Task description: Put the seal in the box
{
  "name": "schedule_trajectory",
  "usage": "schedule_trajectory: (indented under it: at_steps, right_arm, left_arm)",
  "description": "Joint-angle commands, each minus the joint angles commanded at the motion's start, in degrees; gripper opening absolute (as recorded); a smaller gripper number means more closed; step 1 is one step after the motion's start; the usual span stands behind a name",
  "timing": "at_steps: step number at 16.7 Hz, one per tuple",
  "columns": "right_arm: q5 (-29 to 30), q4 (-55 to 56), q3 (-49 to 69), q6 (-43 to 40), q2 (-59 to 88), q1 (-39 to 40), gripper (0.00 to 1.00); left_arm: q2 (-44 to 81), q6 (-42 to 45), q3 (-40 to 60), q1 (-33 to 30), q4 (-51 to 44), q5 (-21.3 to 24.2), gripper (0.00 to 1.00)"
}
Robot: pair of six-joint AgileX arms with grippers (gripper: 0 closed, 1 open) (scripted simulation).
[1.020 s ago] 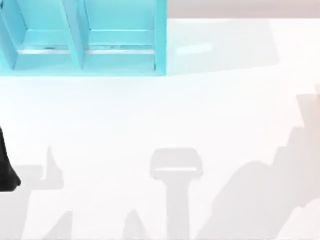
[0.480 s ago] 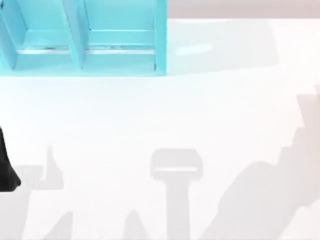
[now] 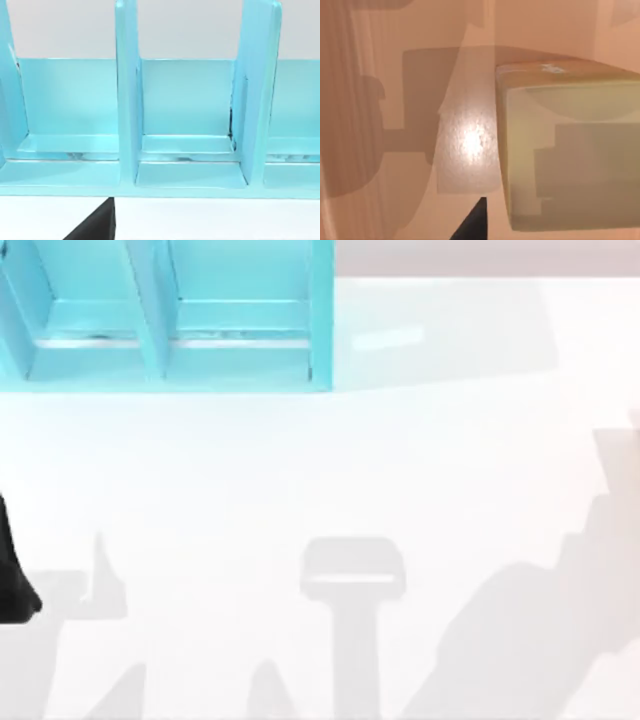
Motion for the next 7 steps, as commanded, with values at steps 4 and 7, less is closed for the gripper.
schedule_trajectory:
  at_steps: [4,7]
  right_arm:
    - [0.0,0.0,0.0,0.0,0.0,0.0,1.0]
    - [0.0,0.0,0.0,0.0,0.0,0.0,1.0]
  left_arm:
    - [0.0,0.0,0.0,0.0,0.0,0.0,1.0]
    - [0.0,0.0,0.0,0.0,0.0,0.0,1.0]
